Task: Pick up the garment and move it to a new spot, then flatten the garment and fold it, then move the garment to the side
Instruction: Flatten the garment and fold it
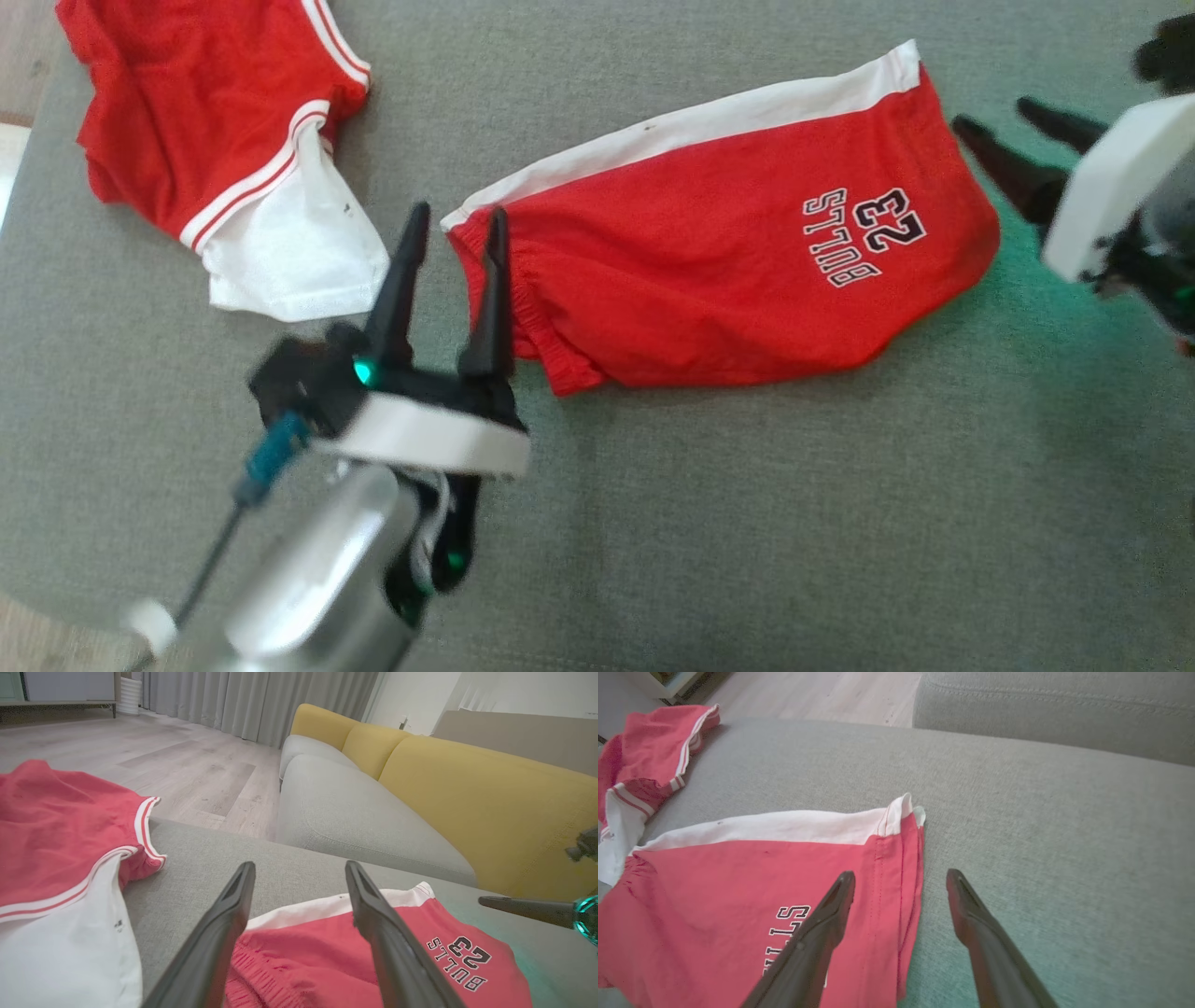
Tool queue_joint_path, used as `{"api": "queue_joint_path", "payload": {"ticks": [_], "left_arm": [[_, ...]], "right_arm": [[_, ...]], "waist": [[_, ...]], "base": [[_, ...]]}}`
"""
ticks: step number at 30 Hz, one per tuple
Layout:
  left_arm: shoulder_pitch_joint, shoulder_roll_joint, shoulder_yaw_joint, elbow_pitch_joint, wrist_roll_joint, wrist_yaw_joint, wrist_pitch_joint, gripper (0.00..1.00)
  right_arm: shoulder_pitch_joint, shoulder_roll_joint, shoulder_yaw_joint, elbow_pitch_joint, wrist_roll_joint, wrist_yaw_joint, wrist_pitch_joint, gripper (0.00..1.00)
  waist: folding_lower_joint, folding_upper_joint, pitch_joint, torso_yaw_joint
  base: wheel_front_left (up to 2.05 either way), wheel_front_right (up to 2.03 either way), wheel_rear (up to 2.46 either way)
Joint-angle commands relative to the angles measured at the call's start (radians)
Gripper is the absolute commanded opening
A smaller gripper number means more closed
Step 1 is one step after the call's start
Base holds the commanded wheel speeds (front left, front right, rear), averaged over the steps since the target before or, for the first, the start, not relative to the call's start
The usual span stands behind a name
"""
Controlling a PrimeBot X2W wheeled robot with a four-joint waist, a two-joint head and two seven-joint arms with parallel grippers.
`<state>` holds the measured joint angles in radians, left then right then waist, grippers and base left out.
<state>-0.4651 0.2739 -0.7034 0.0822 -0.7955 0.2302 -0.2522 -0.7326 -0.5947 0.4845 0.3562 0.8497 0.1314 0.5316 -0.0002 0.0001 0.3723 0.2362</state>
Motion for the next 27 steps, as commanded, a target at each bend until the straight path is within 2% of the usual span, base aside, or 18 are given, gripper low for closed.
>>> {"api": "queue_joint_path", "payload": {"ticks": [1, 5, 12, 19, 20, 21, 27], "left_arm": [[0.021, 0.001, 0.058, -0.046, 0.055, 0.008, -0.009, 1.00], [0.092, -0.049, 0.111, -0.073, 0.179, -0.005, -0.009, 1.00], [0.160, -0.121, 0.175, -0.062, 0.290, -0.082, -0.009, 1.00], [0.194, -0.174, 0.235, -0.037, 0.350, -0.137, -0.009, 1.00], [0.196, -0.180, 0.241, -0.033, 0.357, -0.144, -0.009, 1.00], [0.200, -0.186, 0.246, -0.030, 0.363, -0.151, -0.009, 1.00], [0.251, -0.206, 0.282, -0.021, 0.407, -0.190, -0.009, 1.00]], "right_arm": [[0.013, 0.021, -0.031, -0.019, -0.039, -0.001, 0.017, 1.00], [0.031, 0.094, -0.091, -0.005, -0.165, -0.001, 0.088, 1.00], [0.090, 0.181, -0.218, 0.021, -0.405, -0.001, 0.232, 1.00], [0.145, 0.323, -0.331, -0.020, -0.451, -0.001, 0.324, 1.00], [0.152, 0.337, -0.337, -0.025, -0.456, -0.001, 0.331, 0.69], [0.158, 0.350, -0.349, -0.029, -0.461, -0.001, 0.331, 0.00], [0.193, 0.414, -0.464, -0.057, -0.457, -0.001, 0.279, 0.00]], "waist": [[0.0002, -0.0001, 0.007, 0.007], [0.0002, -0.0001, 0.021, 0.023], [0.0002, -0.0001, 0.022, 0.046], [0.0002, -0.0001, 0.021, 0.061], [0.0002, -0.0001, 0.020, 0.063], [0.0002, -0.0001, 0.016, 0.065], [0.0002, -0.0001, -0.020, 0.044]], "base": [[0.00, 0.00, 0.00], [0.00, 0.00, 0.00], [0.00, 0.00, 0.00], [0.00, 0.00, 0.00], [0.00, 0.00, 0.00], [0.00, 0.00, 0.00], [0.00, 0.00, 0.00]]}}
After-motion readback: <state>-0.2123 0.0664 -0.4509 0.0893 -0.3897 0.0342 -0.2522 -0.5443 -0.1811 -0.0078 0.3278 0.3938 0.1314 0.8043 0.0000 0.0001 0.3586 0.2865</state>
